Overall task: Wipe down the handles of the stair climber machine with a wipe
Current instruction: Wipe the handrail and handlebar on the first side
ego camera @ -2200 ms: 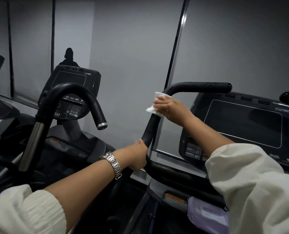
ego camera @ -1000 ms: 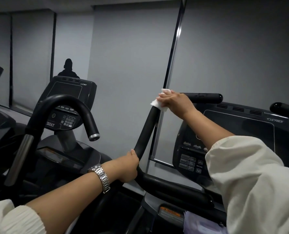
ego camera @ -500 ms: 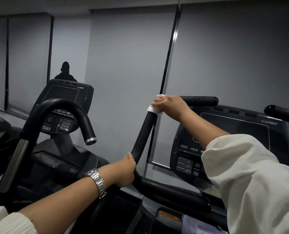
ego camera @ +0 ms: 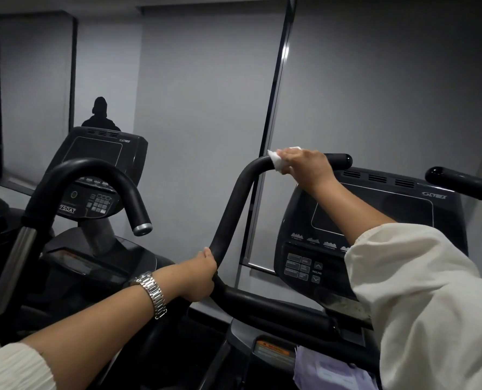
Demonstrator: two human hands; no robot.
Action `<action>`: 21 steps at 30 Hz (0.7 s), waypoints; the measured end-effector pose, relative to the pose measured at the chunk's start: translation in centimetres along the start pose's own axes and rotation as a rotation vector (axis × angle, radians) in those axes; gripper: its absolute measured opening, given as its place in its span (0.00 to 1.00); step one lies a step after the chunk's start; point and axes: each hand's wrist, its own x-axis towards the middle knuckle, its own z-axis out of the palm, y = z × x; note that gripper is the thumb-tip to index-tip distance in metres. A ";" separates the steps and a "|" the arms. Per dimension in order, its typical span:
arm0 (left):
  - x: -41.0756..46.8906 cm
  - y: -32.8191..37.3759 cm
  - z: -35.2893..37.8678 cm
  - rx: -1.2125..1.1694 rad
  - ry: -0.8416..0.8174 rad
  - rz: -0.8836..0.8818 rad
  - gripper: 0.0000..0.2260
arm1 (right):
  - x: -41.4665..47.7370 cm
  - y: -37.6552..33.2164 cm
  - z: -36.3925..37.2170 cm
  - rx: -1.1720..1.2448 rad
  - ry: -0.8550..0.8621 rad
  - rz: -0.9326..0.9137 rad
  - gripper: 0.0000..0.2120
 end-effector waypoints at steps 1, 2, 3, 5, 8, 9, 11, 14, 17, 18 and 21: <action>0.1 0.0 0.0 0.001 -0.001 0.006 0.32 | -0.5 0.6 0.2 -0.003 0.015 0.018 0.22; 0.2 0.0 -0.1 0.000 0.001 0.015 0.32 | -0.8 1.0 0.5 -0.006 0.023 0.028 0.24; 0.5 -0.1 -0.2 -0.001 0.008 0.030 0.32 | -1.0 1.0 0.7 0.001 0.025 0.035 0.25; 1.3 0.0 -0.6 -0.015 0.045 0.070 0.33 | -0.9 0.5 1.2 0.011 -0.002 0.033 0.27; 3.6 1.1 -1.9 -0.042 0.183 0.148 0.33 | -0.5 -0.8 1.8 -0.039 -0.077 -0.042 0.31; 4.4 1.7 -2.5 -0.047 0.251 0.174 0.33 | -0.6 -0.9 2.0 -0.051 -0.088 -0.056 0.32; 5.9 2.9 -3.7 -0.053 0.385 0.214 0.34 | -1.2 -0.3 1.9 -0.072 -0.070 -0.059 0.31; 8.0 4.4 -5.1 -0.079 0.543 0.251 0.35 | -3.3 2.8 1.7 -0.078 0.056 0.041 0.26; 10.2 5.0 -5.3 -0.136 0.642 0.236 0.36 | -5.3 6.2 1.9 -0.088 0.170 0.172 0.23; 10.8 5.0 -5.1 -0.147 0.681 0.222 0.36 | -5.6 6.4 2.0 -0.097 0.188 0.195 0.21; 12.0 4.9 -4.4 -0.105 0.817 0.223 0.34 | -4.3 4.5 2.6 -0.136 0.243 0.201 0.18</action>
